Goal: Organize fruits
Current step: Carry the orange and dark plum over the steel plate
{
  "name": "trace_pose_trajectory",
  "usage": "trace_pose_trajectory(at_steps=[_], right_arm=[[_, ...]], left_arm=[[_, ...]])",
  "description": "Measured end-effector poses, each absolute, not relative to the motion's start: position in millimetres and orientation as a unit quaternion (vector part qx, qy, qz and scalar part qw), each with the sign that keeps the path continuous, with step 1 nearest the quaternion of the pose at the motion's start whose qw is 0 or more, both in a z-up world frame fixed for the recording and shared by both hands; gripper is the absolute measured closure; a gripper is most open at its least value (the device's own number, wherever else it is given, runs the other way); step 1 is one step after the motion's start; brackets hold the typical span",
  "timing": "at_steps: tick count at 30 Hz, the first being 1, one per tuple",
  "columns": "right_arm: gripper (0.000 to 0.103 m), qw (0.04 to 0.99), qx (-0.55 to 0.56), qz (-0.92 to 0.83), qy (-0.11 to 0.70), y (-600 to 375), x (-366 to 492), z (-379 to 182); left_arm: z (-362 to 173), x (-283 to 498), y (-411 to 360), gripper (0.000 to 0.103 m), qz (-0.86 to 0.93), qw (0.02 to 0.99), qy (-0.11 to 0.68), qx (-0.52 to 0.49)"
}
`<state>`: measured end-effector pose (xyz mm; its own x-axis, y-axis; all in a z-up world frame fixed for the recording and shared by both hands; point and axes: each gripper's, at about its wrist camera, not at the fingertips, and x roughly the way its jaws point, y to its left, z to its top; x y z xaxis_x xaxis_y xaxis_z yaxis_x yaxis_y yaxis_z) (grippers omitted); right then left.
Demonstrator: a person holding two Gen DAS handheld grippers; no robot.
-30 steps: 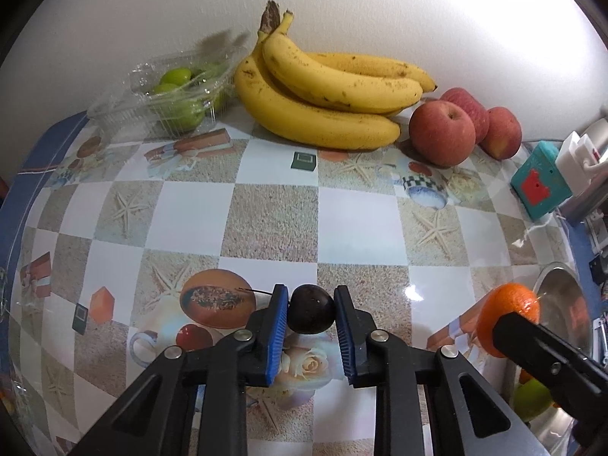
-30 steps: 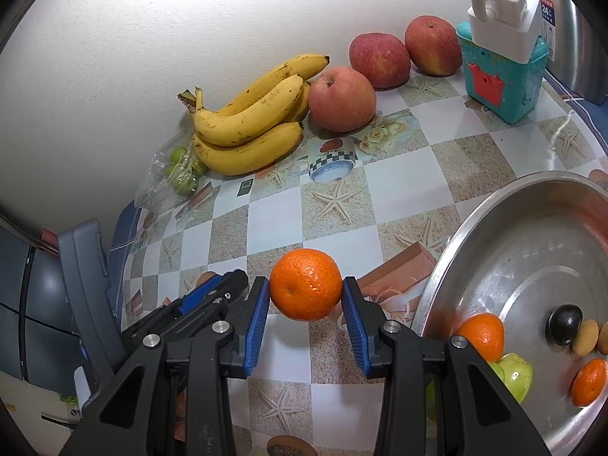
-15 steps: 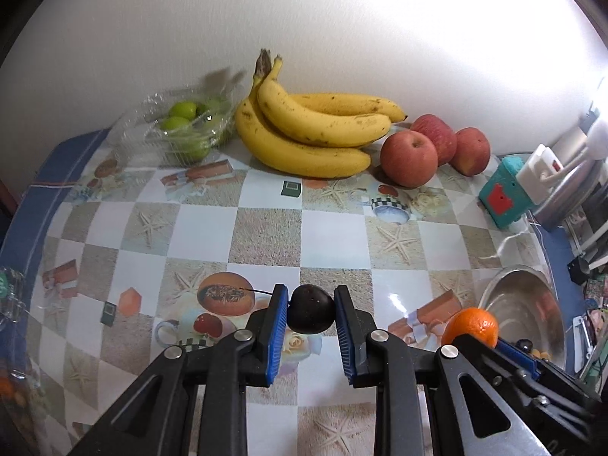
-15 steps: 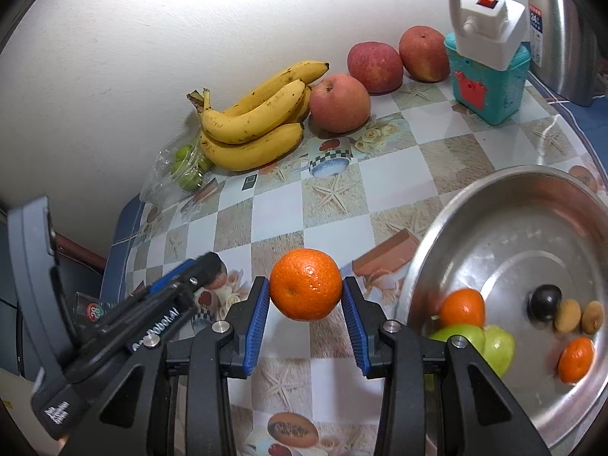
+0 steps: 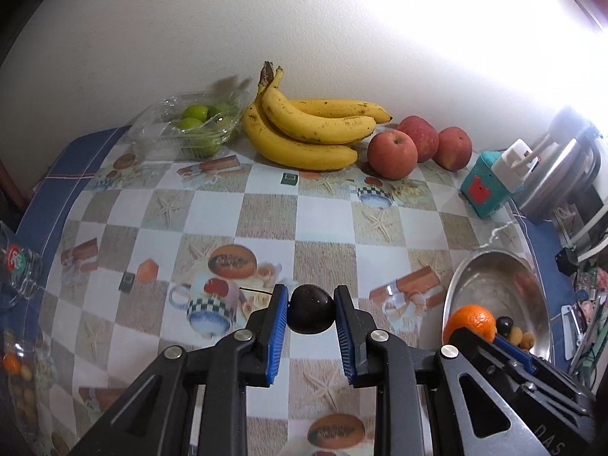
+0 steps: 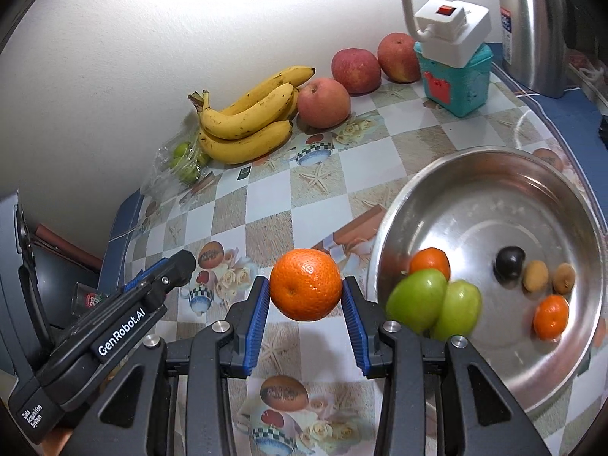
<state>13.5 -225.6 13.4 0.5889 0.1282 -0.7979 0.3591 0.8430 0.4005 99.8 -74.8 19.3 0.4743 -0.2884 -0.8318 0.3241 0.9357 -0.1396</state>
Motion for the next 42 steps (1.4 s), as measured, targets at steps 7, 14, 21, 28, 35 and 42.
trace_pose_trajectory(at_steps=[7, 14, 21, 28, 35, 42], right_arm=[[0.063, 0.850, 0.277, -0.079, 0.442, -228.9, -10.6, 18.1], [0.063, 0.846, 0.282, -0.099, 0.441, -237.6, -30.3, 18.4], [0.063, 0.838, 0.297, -0.139, 0.436, -263.9, -44.7, 18.8], [0.063, 0.822, 0.329, -0.185, 0.425, -302.7, -65.8, 17.0], [0.062, 0.816, 0.341, -0.211, 0.418, -321.7, -79.8, 18.1], [0.062, 0.813, 0.342, -0.215, 0.420, -327.1, -82.9, 16.7]], left_arm=[[29.5, 80.9, -66.2, 0.076, -0.173, 0.862, 0.476, 0.002], [39.0, 59.0, -69.6, 0.076, -0.180, 0.867, 0.465, 0.002], [40.3, 41.3, -92.7, 0.076, -0.205, 0.863, 0.461, 0.023], [36.6, 24.6, -126.9, 0.076, -0.259, 0.845, 0.466, 0.038], [30.4, 4.9, -167.6, 0.076, -0.320, 0.819, 0.472, 0.056], [20.7, -5.9, -192.3, 0.076, -0.339, 0.812, 0.468, 0.085]])
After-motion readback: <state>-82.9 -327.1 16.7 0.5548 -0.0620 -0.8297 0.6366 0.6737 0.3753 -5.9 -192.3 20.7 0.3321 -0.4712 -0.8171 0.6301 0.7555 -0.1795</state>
